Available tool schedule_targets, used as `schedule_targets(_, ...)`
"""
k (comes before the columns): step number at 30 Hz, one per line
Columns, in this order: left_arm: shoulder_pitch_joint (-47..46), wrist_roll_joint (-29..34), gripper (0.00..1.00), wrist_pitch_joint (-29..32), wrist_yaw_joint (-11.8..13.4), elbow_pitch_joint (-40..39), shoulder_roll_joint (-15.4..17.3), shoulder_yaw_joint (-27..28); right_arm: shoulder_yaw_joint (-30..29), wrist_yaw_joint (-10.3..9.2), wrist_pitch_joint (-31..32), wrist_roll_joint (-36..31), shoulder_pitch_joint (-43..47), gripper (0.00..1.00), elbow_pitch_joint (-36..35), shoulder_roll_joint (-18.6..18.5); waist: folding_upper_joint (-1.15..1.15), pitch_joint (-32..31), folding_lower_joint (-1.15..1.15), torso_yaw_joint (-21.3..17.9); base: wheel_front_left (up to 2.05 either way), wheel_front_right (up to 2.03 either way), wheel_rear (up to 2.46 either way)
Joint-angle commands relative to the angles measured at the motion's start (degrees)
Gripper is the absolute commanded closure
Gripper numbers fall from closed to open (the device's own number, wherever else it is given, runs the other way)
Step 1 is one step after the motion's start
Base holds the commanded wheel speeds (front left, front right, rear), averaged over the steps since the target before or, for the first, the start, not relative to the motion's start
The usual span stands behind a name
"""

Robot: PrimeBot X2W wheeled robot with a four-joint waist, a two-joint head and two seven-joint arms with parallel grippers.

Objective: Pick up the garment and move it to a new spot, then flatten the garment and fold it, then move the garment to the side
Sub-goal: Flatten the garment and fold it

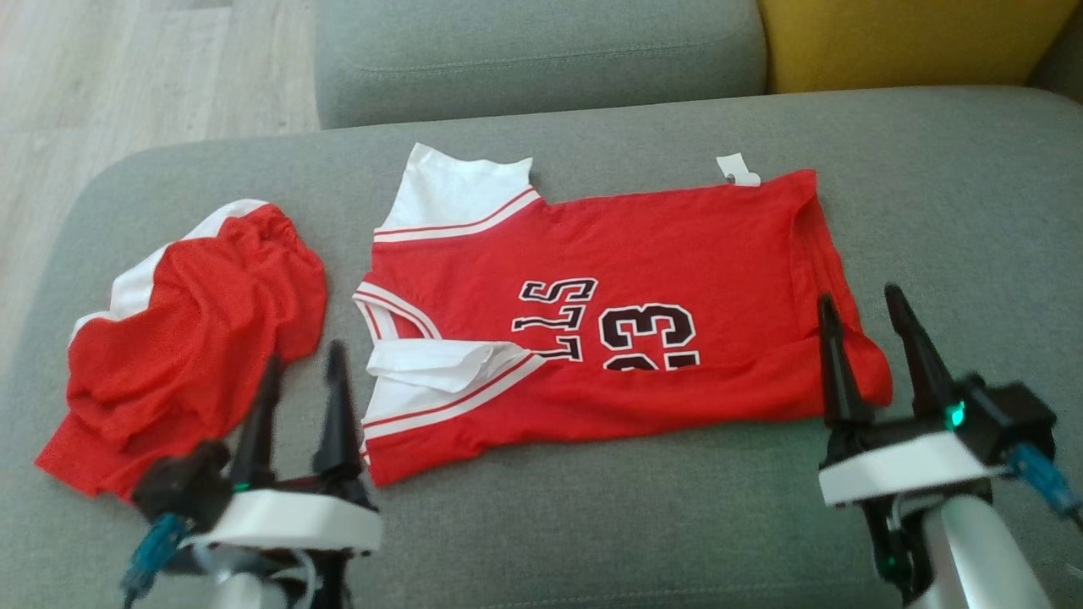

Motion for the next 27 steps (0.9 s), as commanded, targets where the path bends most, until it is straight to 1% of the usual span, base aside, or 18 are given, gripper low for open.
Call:
schedule_targets(1,-1.6,1.8,0.00,-0.3,-0.9,-2.6,0.0,4.0,0.1,-0.04,-0.6,-1.7,-0.3,0.00,-3.5,0.8,0.00,0.2,0.00,-0.4,0.00,0.00,0.00)
schedule_targets(4,-0.3,3.5,0.00,-0.3,-2.3,-1.9,-0.6,5.4,-0.6,-0.04,-0.6,-3.1,1.9,0.00,-4.8,2.1,0.00,0.3,0.00,-0.9,0.00,0.00,0.00)
schedule_targets(7,-0.2,3.0,0.00,-0.3,-2.7,-1.3,-0.7,5.8,-0.7,-0.04,-0.6,-3.5,2.5,0.00,-5.5,2.6,0.00,0.4,0.00,-1.5,0.00,0.00,0.00)
schedule_targets(10,-0.7,2.8,0.00,-0.3,-2.5,2.7,-0.7,5.2,-0.9,-0.04,-0.6,-3.7,2.1,0.00,-5.7,2.9,0.00,0.6,0.00,-2.7,0.00,0.00,0.00)
schedule_targets(12,-1.0,2.6,0.00,-0.3,-2.3,7.1,-0.7,4.0,-1.2,-0.04,-0.6,-3.8,1.9,0.00,-5.5,3.0,0.00,0.8,0.00,-3.4,0.00,0.00,0.00)
schedule_targets(16,-3.2,3.6,0.00,-0.3,-1.3,17.0,-0.7,2.4,-1.8,-0.04,-0.6,-4.2,1.6,0.00,-5.1,3.1,0.00,1.5,0.00,-5.0,0.00,0.00,0.00)
schedule_targets(19,-5.7,3.7,0.00,0.3,0.1,23.6,-0.7,2.3,-2.6,-0.04,-0.6,-4.1,1.4,0.00,-5.1,3.1,0.00,2.1,0.00,-6.1,0.00,0.00,0.00)
schedule_targets(21,-7.3,3.6,0.00,1.0,0.8,27.2,-0.7,2.4,-2.9,-0.04,-0.6,-4.0,1.1,0.00,-5.3,3.1,0.00,2.7,0.00,-6.9,0.00,0.00,0.00)
schedule_targets(27,-11.1,4.1,0.00,3.0,1.6,35.6,0.2,2.2,-4.0,-0.04,-0.5,-4.3,0.2,0.00,-5.8,3.2,0.00,4.0,0.00,-8.3,0.00,0.00,0.00)
